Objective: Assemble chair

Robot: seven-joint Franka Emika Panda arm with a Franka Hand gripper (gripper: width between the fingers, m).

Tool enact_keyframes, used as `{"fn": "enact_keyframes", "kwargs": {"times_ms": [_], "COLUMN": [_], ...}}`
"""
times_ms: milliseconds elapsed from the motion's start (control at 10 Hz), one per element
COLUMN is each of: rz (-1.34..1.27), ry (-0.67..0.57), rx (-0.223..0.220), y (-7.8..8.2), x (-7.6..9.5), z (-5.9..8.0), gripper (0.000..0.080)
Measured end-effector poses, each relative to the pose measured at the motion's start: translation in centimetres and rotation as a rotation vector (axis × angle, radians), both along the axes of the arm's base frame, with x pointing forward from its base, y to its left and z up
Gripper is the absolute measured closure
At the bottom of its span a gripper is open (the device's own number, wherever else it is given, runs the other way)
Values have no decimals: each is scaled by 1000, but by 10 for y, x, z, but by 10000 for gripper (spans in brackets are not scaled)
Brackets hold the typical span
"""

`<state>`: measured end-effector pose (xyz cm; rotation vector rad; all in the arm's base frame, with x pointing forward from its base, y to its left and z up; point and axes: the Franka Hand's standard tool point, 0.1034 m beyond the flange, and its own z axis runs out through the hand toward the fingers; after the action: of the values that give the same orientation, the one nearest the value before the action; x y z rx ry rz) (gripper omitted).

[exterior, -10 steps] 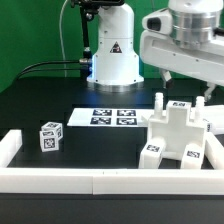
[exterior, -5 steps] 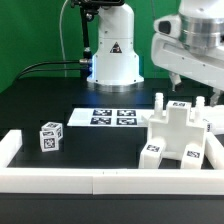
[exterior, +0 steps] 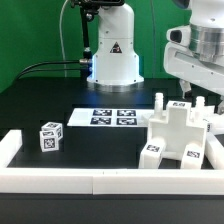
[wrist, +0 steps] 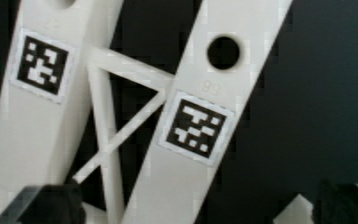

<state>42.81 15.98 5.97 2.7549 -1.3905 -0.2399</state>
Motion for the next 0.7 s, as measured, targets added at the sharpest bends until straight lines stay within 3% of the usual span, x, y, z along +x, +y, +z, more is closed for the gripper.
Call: {"fn": "enact_keyframes", "kwargs": {"times_ms": [400,700], "rz": [-77,-60], "ry": [-25,-59], "rx": [-40,-44], "y": [29,37], "x": [-5,-8], "z": [-34,-46], "gripper": [151,151]}}
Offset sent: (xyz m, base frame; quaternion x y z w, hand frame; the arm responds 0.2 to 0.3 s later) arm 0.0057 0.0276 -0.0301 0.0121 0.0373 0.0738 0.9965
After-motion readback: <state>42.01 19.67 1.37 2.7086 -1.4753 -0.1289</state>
